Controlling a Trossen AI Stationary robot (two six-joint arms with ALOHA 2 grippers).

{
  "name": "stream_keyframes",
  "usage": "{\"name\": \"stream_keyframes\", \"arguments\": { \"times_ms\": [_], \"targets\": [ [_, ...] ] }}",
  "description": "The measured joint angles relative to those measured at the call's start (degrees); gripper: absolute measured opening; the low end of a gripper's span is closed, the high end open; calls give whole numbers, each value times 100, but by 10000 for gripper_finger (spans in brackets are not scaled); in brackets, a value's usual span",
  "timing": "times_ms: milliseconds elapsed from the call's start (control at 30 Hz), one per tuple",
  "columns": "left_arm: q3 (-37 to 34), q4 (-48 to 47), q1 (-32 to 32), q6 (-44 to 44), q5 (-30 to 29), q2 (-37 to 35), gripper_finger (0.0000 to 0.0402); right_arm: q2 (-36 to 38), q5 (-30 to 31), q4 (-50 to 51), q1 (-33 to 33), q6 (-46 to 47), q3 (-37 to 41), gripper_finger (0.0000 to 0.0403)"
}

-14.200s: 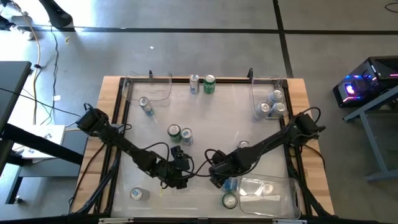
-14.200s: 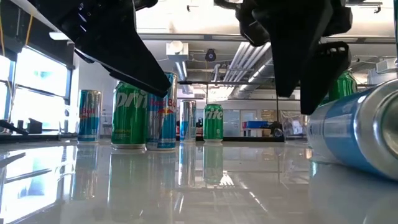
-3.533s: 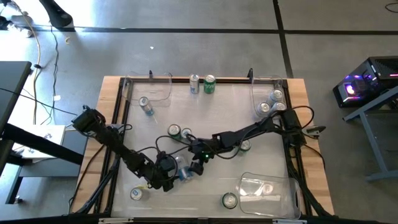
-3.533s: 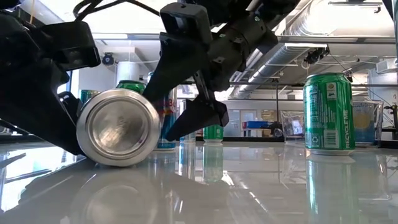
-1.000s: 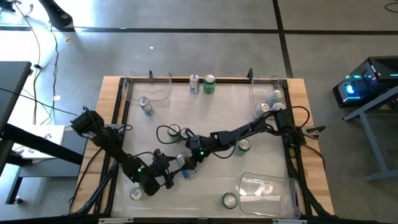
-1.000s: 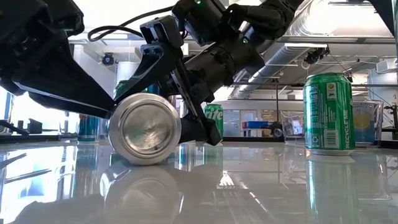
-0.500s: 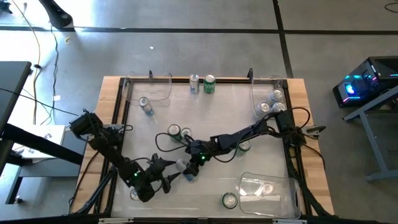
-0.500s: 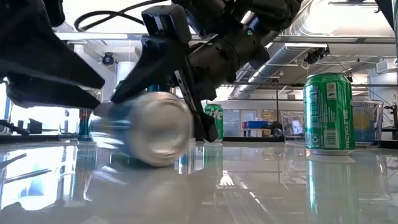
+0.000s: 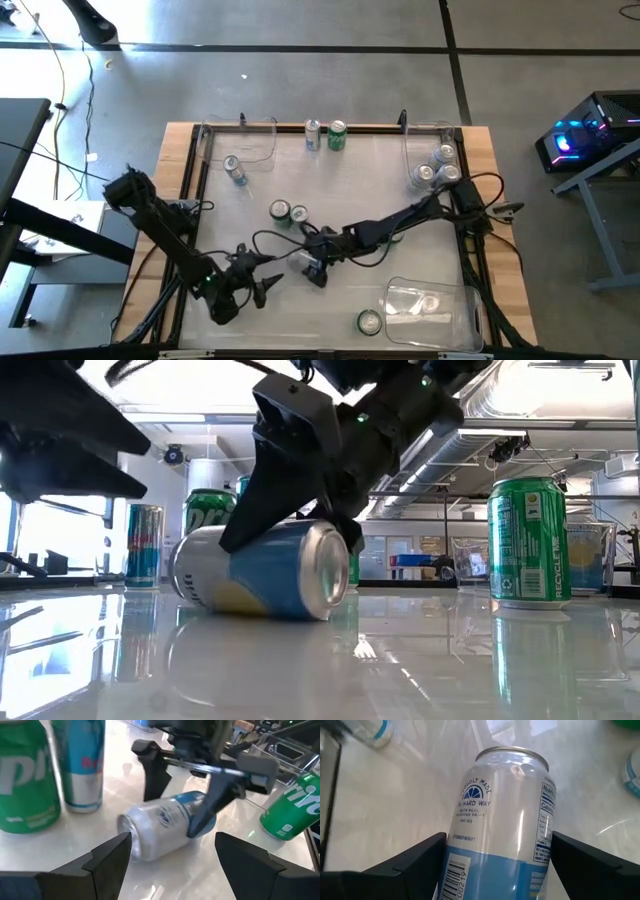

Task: Sort soda cans
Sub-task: Put the blue soda can into the top right transparent bin

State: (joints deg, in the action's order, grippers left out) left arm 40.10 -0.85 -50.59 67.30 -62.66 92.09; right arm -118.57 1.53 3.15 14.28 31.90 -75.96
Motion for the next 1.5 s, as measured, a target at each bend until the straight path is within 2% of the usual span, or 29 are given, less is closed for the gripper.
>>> {"name": "stream_keyframes", "arguments": {
  "times_ms": [233,333,533,667,867,1033,1133,1300,1500],
  "targets": [
    [-7,-508,2,3,88,-297,281,180,838,-29,219,-781,7,329],
    [-12,-596,6,-45,366,-281,281,266,1069,-93,305,-1119,4,329],
    [-12,-515,83,-991,1249,-253,282,281,1359,-86,410,-1433,4,329],
    [-12,-326,134,-1387,1417,-253,282,285,1697,45,479,-1268,4,329],
    [-12,-310,299,-1287,1382,-253,282,287,2354,136,691,-1212,-2,329],
    [-13,-143,345,-1252,922,-253,282,287,2696,499,792,-853,-2,329],
    [-16,234,344,-1529,648,-253,282,287,3039,652,875,-894,-2,329],
    [-16,810,350,-2077,689,-253,282,346,3142,1110,1023,-1127,-2,329],
    [-16,852,378,-2111,685,-253,282,680,3412,1891,1037,-1301,-4,329]
  ]
}}
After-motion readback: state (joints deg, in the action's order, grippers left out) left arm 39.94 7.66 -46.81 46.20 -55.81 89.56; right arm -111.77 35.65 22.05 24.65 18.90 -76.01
